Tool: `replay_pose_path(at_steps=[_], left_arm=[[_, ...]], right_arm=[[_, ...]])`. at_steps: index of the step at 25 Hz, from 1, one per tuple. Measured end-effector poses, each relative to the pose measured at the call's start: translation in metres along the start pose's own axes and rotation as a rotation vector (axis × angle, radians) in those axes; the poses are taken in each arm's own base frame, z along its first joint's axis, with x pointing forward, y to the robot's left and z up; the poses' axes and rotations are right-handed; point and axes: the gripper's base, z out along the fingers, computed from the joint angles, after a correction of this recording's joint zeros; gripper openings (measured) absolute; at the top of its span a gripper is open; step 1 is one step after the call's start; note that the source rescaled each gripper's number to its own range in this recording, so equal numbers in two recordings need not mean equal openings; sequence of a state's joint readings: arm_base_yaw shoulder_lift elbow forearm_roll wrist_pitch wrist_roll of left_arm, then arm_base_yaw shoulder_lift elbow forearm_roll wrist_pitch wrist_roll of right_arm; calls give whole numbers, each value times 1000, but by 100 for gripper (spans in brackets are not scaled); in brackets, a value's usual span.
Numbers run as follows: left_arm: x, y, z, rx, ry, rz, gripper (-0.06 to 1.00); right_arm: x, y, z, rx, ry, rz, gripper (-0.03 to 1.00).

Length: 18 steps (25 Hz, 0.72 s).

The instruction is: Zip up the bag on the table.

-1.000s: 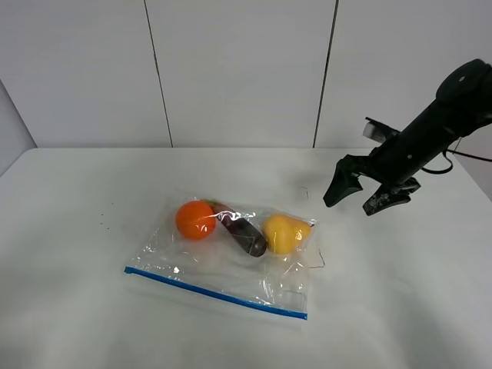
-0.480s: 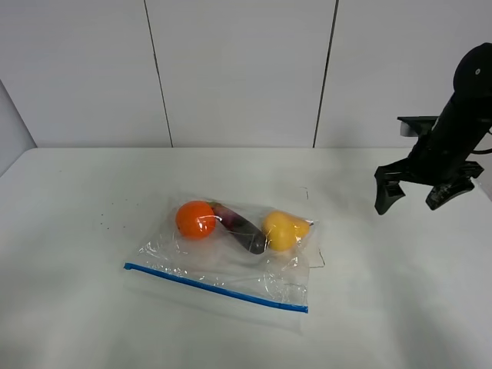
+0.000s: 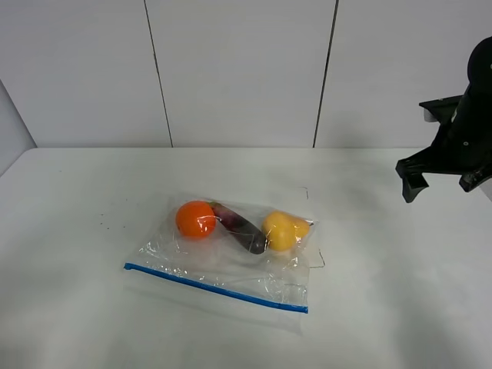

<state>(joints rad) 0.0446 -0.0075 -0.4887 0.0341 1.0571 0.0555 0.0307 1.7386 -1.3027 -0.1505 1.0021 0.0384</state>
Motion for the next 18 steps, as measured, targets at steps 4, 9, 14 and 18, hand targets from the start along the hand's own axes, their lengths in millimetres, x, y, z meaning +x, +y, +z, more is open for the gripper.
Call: replay_pose_path(at_steps=[4,9,14,18], left_arm=[[0,0,0,0,0,0,100],[0,0,0,0,0,0,100],[0,0,0,0,0,0,100],[0,0,0,0,0,0,100]], right_arm=[[1,2,-1,-24,8,5,100],[22,4,-14,-53,-26,-9,100],[64,2,-56,-58,-200,-20,100],[106,0,-88,-53,-323,-9,100]])
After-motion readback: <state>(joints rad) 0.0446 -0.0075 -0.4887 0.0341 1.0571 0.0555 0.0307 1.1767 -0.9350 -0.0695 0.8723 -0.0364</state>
